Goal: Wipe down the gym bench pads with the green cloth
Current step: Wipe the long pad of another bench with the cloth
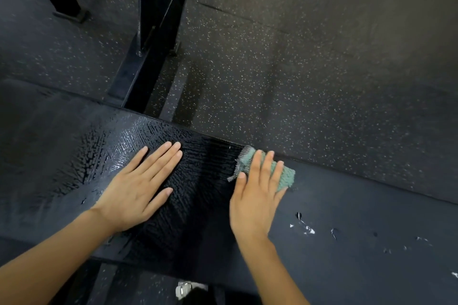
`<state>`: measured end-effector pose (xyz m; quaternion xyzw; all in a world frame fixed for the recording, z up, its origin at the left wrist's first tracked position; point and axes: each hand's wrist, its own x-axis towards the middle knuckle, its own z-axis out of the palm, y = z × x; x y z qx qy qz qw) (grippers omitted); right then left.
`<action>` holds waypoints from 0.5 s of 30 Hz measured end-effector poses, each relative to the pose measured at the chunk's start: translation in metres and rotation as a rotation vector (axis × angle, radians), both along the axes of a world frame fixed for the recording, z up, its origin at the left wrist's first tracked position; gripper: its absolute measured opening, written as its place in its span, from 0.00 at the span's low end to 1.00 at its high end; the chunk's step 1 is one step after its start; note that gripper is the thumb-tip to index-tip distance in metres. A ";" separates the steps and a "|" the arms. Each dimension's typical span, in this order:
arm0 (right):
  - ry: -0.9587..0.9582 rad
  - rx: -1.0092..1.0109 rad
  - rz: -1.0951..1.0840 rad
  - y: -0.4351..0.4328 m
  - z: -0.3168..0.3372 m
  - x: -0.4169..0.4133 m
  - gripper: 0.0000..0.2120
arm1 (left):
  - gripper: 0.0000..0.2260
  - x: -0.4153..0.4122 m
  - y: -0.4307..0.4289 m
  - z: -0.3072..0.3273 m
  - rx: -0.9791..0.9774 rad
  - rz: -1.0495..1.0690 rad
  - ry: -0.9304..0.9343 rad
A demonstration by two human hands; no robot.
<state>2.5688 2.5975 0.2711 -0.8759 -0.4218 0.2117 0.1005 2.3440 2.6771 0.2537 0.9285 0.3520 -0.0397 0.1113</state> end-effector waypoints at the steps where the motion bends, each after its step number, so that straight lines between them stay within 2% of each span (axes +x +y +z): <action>1: -0.007 0.017 0.025 -0.002 0.000 -0.006 0.27 | 0.30 0.000 -0.001 0.000 0.007 -0.008 -0.002; 8: -0.035 0.071 0.243 -0.006 -0.006 -0.037 0.27 | 0.31 0.001 -0.005 -0.002 0.007 -0.010 -0.019; 15: -0.036 0.091 0.321 -0.021 -0.004 -0.016 0.27 | 0.30 0.001 -0.006 -0.002 0.018 -0.004 -0.002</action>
